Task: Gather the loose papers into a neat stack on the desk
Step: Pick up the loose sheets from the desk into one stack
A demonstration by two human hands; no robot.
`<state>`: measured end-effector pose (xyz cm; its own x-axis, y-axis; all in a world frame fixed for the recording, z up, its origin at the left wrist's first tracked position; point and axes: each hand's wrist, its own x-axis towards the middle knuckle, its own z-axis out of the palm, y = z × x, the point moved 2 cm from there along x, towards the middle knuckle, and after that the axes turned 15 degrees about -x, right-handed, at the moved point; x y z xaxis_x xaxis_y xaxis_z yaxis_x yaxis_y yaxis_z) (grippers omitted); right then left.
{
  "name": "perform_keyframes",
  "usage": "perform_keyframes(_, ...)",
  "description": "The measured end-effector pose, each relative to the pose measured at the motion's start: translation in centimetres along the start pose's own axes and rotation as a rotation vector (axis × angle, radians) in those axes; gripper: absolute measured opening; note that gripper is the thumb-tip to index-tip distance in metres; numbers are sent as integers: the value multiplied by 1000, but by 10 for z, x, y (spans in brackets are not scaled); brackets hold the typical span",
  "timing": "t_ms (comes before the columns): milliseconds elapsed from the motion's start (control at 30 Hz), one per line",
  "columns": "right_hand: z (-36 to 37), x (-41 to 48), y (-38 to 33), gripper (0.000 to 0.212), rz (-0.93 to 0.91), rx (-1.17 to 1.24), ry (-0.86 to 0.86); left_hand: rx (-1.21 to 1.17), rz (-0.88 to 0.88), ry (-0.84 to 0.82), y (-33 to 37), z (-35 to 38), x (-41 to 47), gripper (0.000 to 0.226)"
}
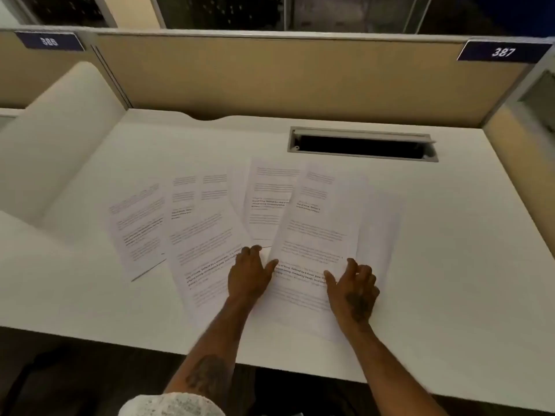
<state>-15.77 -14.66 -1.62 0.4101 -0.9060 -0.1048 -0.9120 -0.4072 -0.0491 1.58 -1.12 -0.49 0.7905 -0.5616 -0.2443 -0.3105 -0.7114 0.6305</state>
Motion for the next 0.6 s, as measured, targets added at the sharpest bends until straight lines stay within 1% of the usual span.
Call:
perform_keyframes(67, 0, -5, 6, 66, 64, 1, -67, -53, -66, -24, 1, 6, -2, 62)
perform_keyframes(133, 5, -10, 11, 69, 65, 10, -99, -81, -104, -47, 0, 12, -5, 60)
perform_keyframes(233, 2, -8, 6, 71, 141, 186, -182, -169, -165, -49, 0, 17, -5, 50)
perform_keyframes(300, 1, -4, 4, 66, 244, 363, -240, -249, -173, -49, 3, 16, -4, 40)
perform_keyframes(333, 0, -2, 3, 59, 281, 439, -270, -307, -163, -44, 3, 14, -5, 36)
perform_keyframes(367, -2, 0, 1, 48, 299, 499, -296, -364, -144, -33, 4, 11, -6, 33)
perform_keyframes(433, -9, 6, -1, 22, 275, 619, -301, -464, -92, 8, 5, 0, -10, 27)
perform_keyframes(467, -13, 8, -3, 14, 247, 677, -293, -530, -80, 27, 3, -7, -13, 24)
perform_keyframes(533, -22, 17, -9, 14, 166, 771, -292, -733, -117, 28, -5, -23, -19, 20)
perform_keyframes(600, -32, 23, -22, 18, 61, 830, -322, -1005, -203, -21, -20, -43, -28, 24)
